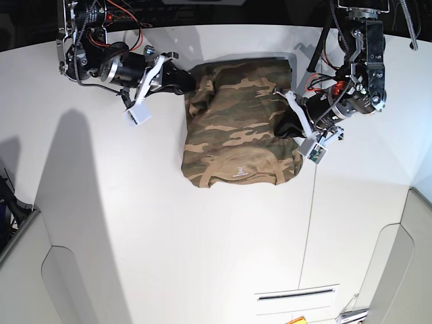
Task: Fold the T-shirt properly
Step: 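Release the folded shirt and raise both grippers away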
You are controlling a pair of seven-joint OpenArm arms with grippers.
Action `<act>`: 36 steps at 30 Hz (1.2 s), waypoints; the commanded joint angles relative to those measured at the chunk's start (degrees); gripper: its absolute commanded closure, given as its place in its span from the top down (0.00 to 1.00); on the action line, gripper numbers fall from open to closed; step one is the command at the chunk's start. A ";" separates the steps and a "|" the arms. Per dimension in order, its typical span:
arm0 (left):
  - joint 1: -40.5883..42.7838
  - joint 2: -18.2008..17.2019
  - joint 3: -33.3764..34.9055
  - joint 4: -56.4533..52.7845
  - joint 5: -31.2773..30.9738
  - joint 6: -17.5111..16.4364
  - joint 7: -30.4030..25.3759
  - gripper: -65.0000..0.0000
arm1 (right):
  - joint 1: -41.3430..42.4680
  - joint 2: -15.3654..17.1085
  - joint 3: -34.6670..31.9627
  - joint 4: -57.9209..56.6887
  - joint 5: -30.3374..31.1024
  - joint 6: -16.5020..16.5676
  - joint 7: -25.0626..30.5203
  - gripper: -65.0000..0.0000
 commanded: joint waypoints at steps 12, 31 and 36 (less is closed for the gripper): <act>-0.79 -0.52 -0.22 0.81 -0.66 -0.15 -1.40 0.02 | -2.12 0.13 0.09 0.85 3.17 0.48 -0.50 0.00; -0.87 -0.70 -0.22 3.48 -0.66 -0.15 -1.36 0.02 | -3.02 -2.08 -0.59 0.85 4.02 0.50 -1.44 0.00; 1.22 -0.96 -3.15 10.21 -1.11 -0.15 0.96 0.02 | -2.91 -2.05 -0.20 1.73 4.04 0.66 -2.80 0.00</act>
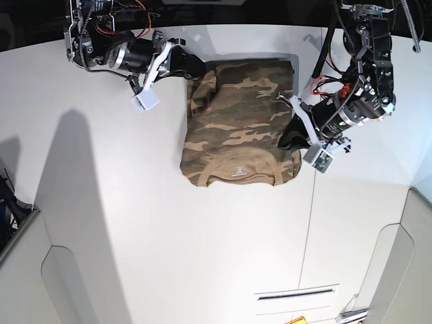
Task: Fold the T-shirt properly
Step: 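Release the folded shirt and raise both grippers away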
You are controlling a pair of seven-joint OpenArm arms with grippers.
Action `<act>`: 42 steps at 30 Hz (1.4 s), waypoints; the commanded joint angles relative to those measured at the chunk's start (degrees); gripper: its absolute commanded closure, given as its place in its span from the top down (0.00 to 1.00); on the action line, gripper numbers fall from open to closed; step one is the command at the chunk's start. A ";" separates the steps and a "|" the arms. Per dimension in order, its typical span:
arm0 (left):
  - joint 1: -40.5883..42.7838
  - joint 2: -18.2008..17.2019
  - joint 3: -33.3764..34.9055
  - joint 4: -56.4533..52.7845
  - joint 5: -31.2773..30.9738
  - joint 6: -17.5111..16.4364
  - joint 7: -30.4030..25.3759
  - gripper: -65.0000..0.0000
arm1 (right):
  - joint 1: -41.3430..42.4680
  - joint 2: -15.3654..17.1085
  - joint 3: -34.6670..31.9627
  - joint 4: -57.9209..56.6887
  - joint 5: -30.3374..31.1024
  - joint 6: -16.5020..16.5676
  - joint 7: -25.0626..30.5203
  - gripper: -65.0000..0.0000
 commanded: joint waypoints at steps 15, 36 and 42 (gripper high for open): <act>22.21 -0.46 -21.14 15.12 -10.88 -3.39 7.67 0.02 | -5.22 9.57 8.31 9.53 3.41 0.61 -1.86 0.00; 62.31 -13.64 -7.93 2.84 1.92 -5.84 7.48 0.02 | -30.34 23.98 6.60 5.09 -3.65 -0.20 -3.17 0.00; 52.43 -21.33 14.47 -18.16 19.34 5.40 -0.90 0.02 | -28.68 23.91 -2.45 -9.38 -8.74 -2.03 -0.74 0.00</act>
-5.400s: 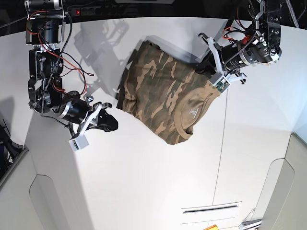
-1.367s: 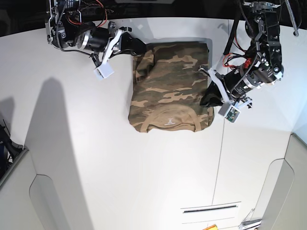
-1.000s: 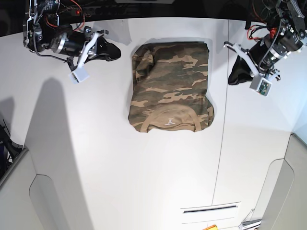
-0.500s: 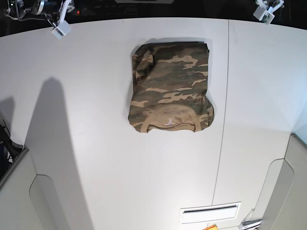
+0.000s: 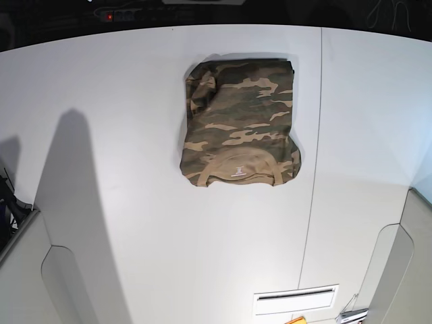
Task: Fold the T-shirt properly
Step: 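Release the folded shirt and raise both grippers away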
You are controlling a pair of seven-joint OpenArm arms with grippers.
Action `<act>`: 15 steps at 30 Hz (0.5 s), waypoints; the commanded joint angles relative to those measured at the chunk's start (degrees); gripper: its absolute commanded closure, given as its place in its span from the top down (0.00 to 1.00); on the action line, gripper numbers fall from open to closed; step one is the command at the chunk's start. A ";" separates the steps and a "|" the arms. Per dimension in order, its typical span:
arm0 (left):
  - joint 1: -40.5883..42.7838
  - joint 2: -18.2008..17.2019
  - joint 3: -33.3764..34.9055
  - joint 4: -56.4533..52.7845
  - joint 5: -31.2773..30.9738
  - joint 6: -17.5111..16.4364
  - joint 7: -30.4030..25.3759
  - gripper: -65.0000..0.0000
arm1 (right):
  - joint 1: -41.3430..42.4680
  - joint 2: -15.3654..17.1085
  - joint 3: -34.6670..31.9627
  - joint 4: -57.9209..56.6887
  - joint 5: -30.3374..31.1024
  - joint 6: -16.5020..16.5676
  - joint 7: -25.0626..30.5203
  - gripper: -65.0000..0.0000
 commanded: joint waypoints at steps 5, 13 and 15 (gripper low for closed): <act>-17.99 1.27 18.10 -20.15 0.50 5.33 -1.14 0.02 | 5.88 -0.09 -8.87 -13.68 -10.08 -8.61 6.34 0.00; -39.65 14.27 32.85 -52.52 -1.25 5.09 -4.50 0.02 | 20.39 -2.29 -17.94 -30.95 -14.12 -11.26 5.46 0.00; -42.58 17.03 32.81 -56.00 -1.22 5.07 -4.50 0.02 | 22.73 -2.51 -18.88 -32.33 -14.14 -11.21 5.46 0.00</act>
